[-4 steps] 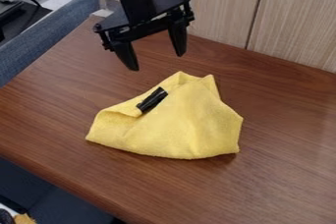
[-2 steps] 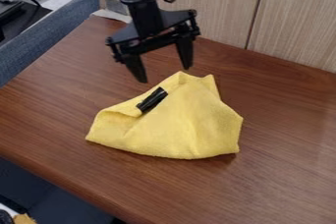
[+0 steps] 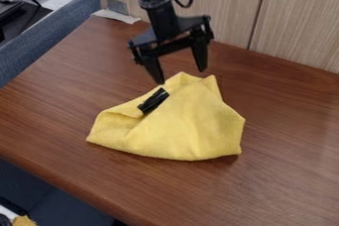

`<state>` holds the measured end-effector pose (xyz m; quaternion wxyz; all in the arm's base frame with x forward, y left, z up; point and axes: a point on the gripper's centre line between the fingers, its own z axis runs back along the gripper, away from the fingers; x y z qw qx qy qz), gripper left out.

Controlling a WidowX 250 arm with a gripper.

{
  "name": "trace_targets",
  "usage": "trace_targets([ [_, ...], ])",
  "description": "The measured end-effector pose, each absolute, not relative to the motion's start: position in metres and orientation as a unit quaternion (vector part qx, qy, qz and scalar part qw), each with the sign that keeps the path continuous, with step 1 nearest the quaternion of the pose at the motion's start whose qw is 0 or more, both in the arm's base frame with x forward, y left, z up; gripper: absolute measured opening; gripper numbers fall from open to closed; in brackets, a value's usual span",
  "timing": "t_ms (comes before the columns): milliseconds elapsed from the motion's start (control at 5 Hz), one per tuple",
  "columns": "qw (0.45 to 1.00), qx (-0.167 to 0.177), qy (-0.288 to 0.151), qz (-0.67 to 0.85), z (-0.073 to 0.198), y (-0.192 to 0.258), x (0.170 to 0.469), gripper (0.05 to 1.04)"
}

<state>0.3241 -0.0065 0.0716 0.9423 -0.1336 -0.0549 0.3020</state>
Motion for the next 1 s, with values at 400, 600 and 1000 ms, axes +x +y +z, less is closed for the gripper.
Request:
trace_targets([
  [400, 0.952, -0.108, -0.007, 0.285, 0.039, -0.014, 0.326, 0.999],
  [600, 0.952, -0.088, -0.003, 0.295, 0.035, -0.009, 0.323, 0.948],
  [1000, 0.949, -0.073, -0.006, 0.307, 0.033, -0.008, 0.321, 0.36],
])
